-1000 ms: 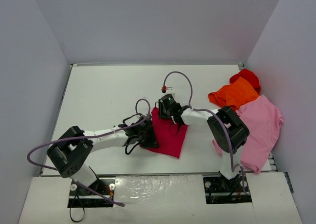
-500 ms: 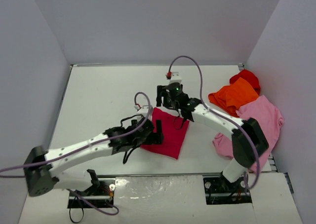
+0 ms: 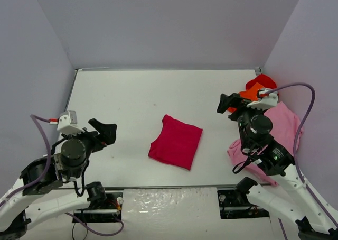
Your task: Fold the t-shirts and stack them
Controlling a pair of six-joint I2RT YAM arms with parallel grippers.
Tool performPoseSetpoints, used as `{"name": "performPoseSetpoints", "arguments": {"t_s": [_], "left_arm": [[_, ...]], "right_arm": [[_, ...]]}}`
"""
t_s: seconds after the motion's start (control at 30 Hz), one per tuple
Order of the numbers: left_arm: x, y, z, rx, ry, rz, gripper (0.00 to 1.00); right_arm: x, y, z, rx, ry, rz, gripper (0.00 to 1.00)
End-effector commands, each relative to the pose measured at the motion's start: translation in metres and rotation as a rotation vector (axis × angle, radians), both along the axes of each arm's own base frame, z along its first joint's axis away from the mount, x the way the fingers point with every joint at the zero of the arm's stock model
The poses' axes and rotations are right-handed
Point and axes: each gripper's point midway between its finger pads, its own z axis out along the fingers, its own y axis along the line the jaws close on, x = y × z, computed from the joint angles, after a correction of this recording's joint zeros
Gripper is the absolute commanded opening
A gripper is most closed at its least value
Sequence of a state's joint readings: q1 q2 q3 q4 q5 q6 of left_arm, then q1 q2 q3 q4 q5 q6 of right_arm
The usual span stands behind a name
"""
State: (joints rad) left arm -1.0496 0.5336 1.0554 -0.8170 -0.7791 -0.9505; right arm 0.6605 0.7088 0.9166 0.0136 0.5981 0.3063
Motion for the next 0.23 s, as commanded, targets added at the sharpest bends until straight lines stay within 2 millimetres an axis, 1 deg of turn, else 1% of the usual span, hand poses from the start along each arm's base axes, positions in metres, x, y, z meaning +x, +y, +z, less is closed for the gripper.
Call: {"name": "performPoseSetpoints", "arguments": {"t_s": [0.0,0.1,0.2], "left_arm": [[0.0023,-0.0006,-0.017,0.084,0.067,0.028,0.91],[0.0017,-0.006,-0.0218,0.087,0.087,0.012,0.91],[0.0009,-0.0061,-0.024,0.093,0.093,0.007,0.91]], "right_arm": [[0.0064,-0.0104,-0.0239,-0.088,0.084,-0.081,1.0],[0.0065,-0.0087,-0.027,-0.095,0.094,-0.072,1.0],[0.0069,-0.0118,-0.0327,-0.103,0.11,-0.094,1.0]]}}
